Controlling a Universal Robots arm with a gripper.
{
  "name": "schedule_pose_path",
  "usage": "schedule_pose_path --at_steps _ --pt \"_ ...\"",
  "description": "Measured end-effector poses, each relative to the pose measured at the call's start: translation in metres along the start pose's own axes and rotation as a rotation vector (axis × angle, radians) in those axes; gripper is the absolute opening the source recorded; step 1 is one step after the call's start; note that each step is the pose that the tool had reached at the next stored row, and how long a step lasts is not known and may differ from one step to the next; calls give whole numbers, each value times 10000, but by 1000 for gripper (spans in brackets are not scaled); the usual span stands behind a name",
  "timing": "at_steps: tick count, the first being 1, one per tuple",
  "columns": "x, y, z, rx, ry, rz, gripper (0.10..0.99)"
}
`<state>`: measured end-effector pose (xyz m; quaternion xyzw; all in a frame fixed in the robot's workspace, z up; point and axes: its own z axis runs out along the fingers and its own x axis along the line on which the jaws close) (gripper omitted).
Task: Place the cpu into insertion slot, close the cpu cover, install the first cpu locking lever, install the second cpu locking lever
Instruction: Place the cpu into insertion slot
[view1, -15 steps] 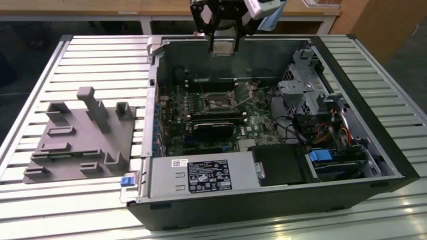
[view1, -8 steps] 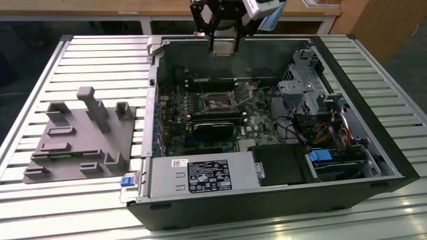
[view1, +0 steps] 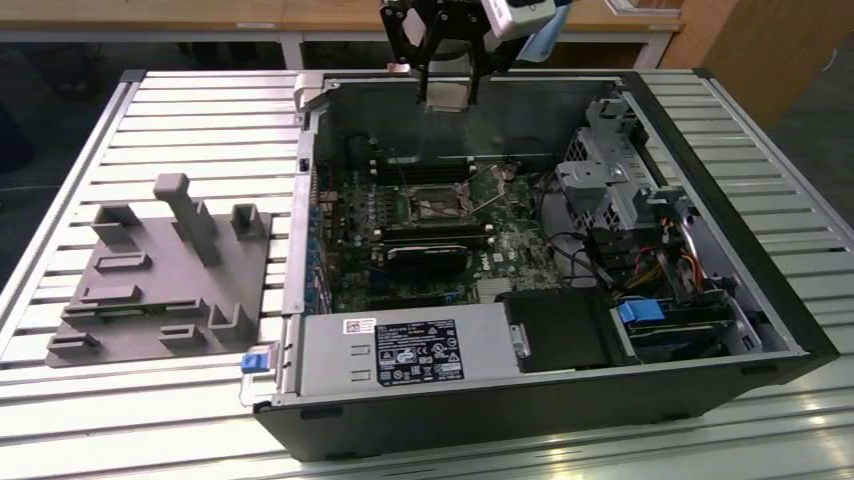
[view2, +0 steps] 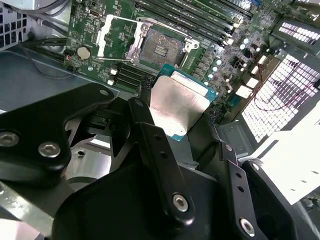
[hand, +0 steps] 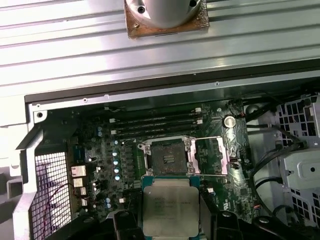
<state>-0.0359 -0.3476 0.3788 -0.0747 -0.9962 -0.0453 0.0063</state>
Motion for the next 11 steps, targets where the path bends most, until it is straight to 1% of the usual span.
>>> schedule_pose_path --at_steps 11 --pt "0 0 2 -13 -63 701 541"
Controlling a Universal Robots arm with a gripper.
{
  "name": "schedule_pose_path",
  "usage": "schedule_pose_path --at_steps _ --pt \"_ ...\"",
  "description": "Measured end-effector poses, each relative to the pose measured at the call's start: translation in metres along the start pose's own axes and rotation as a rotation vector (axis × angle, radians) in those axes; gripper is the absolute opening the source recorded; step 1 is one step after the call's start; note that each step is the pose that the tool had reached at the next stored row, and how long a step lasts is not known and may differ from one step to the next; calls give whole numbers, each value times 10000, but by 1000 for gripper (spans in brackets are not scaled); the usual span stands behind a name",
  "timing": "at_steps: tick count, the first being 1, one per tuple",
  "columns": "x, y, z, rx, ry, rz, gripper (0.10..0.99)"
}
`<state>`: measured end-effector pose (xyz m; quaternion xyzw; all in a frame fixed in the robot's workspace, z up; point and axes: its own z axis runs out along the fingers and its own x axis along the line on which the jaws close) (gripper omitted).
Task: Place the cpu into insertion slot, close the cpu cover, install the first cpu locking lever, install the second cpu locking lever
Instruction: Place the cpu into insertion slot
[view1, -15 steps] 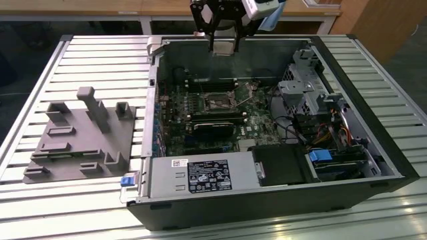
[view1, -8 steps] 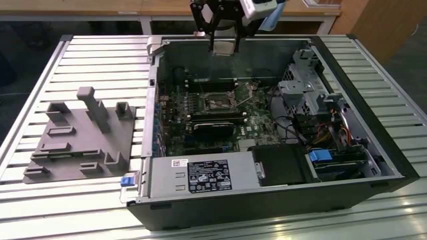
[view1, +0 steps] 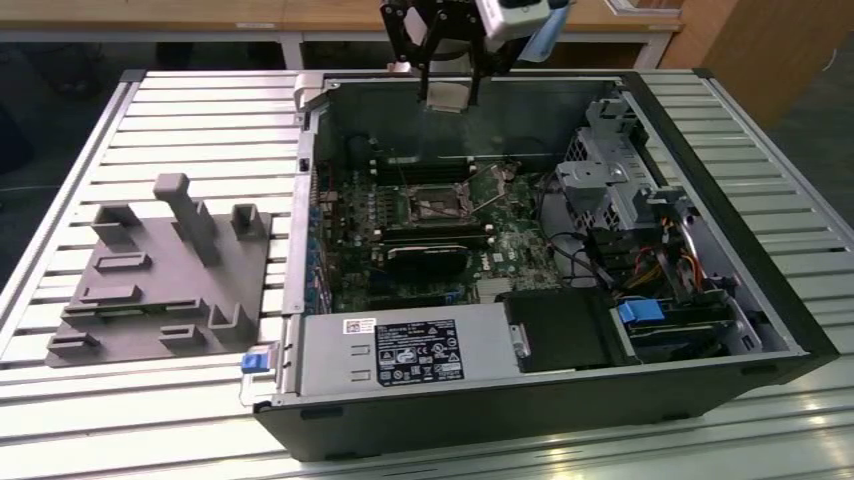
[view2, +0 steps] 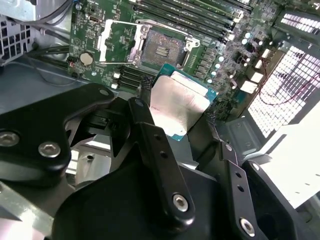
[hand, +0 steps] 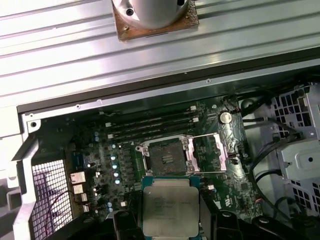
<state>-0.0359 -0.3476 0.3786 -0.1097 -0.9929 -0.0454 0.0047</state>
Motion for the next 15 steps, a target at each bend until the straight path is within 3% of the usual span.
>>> schedule_pose_path --at_steps 15 --pt "0 0 4 -16 -81 899 541"
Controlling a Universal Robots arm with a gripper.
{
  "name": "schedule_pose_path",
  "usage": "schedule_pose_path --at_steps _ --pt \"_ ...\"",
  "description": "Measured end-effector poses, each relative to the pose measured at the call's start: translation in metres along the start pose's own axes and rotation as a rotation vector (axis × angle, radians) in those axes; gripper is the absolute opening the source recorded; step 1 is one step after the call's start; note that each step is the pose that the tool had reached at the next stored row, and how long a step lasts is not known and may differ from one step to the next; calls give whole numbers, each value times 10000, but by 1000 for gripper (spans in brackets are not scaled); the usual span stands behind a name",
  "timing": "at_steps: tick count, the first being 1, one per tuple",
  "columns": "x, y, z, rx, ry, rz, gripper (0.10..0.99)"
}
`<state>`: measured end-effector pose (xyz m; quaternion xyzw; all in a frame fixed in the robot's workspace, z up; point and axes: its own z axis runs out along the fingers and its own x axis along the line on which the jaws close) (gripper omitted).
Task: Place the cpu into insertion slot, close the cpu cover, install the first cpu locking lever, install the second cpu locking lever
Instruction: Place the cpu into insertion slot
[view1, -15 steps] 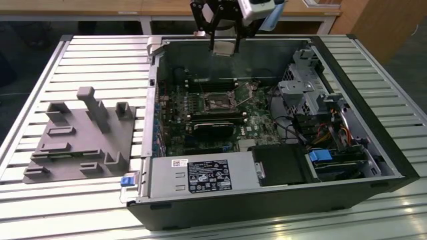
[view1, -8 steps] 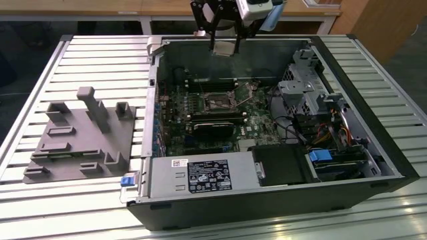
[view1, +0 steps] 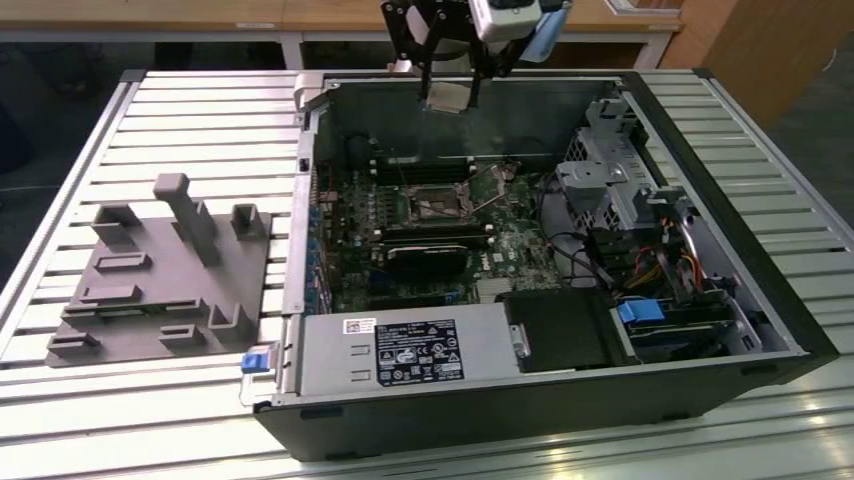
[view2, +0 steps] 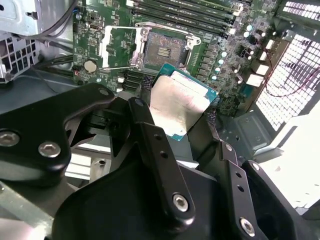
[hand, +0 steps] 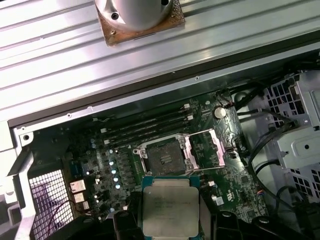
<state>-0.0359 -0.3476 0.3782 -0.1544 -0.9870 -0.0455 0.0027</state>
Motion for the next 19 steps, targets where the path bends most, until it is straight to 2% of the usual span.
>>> schedule_pose_path --at_steps 19 --pt "0 -1 5 -19 -90 1000 541"
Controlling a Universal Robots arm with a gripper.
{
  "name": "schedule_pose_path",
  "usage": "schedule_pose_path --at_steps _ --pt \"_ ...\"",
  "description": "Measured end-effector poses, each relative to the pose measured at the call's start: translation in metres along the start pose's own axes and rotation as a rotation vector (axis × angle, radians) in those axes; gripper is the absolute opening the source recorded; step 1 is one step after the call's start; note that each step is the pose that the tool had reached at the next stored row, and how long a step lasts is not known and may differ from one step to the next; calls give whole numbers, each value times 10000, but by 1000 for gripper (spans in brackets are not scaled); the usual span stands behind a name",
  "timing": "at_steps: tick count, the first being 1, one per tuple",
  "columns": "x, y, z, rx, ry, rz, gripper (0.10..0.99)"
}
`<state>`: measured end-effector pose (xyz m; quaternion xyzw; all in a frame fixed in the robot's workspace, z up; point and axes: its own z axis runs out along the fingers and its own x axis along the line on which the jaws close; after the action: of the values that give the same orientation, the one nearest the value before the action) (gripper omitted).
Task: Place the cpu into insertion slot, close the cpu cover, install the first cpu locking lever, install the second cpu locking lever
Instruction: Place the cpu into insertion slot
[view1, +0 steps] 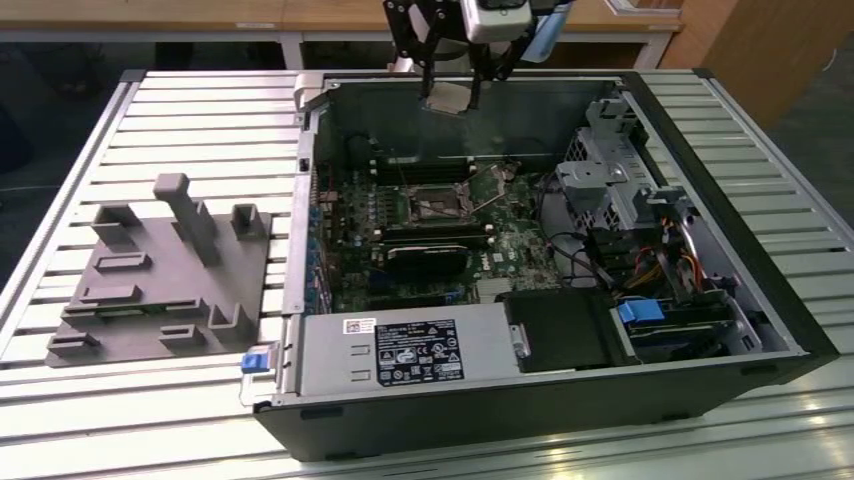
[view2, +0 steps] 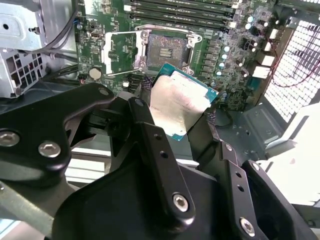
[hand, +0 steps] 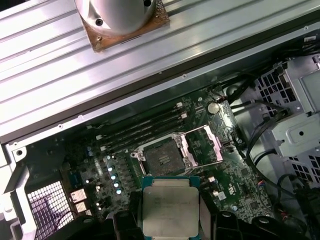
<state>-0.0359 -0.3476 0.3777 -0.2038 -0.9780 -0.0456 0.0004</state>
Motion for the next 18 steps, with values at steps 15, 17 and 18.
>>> schedule_pose_path --at_steps 15,17,18 --pt "0 0 3 -15 -67 756 541" --pt "0 0 3 -17 -76 854 541" --pt "0 0 4 -18 -81 903 541"
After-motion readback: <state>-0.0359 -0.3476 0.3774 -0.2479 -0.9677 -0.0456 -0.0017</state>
